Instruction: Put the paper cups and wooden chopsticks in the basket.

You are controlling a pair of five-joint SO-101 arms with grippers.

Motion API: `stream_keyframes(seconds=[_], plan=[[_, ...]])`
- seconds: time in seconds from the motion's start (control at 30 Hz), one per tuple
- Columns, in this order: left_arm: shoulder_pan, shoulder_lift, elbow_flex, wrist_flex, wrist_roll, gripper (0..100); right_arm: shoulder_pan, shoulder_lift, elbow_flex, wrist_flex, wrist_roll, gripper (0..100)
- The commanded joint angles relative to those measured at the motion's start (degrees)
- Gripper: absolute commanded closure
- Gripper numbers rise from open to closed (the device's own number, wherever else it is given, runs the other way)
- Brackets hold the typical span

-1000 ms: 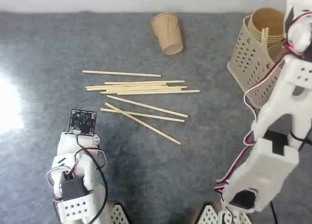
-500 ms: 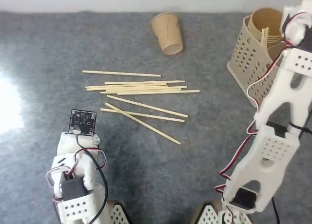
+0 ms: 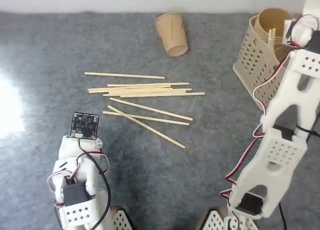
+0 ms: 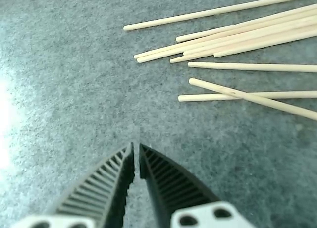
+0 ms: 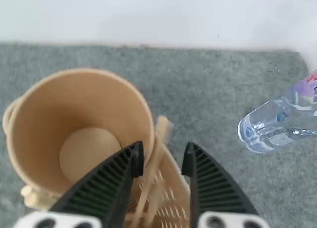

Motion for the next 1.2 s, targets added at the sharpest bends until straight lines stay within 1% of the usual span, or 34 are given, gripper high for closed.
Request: stream_keyframes(seconds=[0.0,0.13,0.2,0.27,0.33,0.37,0.4,0.67,0.87,0.93,1.03,1.1,1.17], plan=[[0.4,-0.6,-0.6,-1.3,-0.7,98,0.6,-4.8,-1.9,2.1,1.7,88.7],[0.4,-0.6,-0.6,-1.3,-0.7,98,-0.9,-11.3,-1.9,5.1,2.5,88.7],[0.4,-0.6,-0.6,-1.3,-0.7,98,-3.5,-16.0,-1.9,8.7,6.5,88.8],[0.4,-0.6,-0.6,-1.3,-0.7,98,-8.0,-20.4,-1.8,13.4,12.2,89.0],[0.4,-0.6,-0.6,-1.3,-0.7,98,-14.3,-24.0,-1.6,19.2,18.6,89.0],[0.4,-0.6,-0.6,-1.3,-0.7,98,-17.7,-25.2,-1.5,21.9,21.3,89.0],[0.4,-0.6,-0.6,-1.3,-0.7,98,-20.6,-26.5,-0.6,22.4,22.4,89.0],[0.3,-0.6,-0.6,-1.3,-0.7,98,-36.4,-34.5,10.9,21.8,21.7,88.7],[-0.2,-0.6,-0.7,-1.1,-0.7,98,-46.5,-34.9,24.2,21.3,21.6,89.0],[-2.0,-0.6,-1.0,-1.1,-0.3,99,-49.4,-34.9,29.0,20.4,21.6,89.0],[-7.6,-0.7,-2.2,-1.0,0.4,99,-51.0,-34.9,36.9,15.1,21.6,89.0],[-9.8,-0.7,-2.9,-0.9,1.7,98,-51.2,-34.9,43.4,8.7,21.6,89.0],[-11.8,-0.6,-4.0,2.4,-0.1,98,-52.2,-34.9,50.1,2.4,21.6,89.0]])
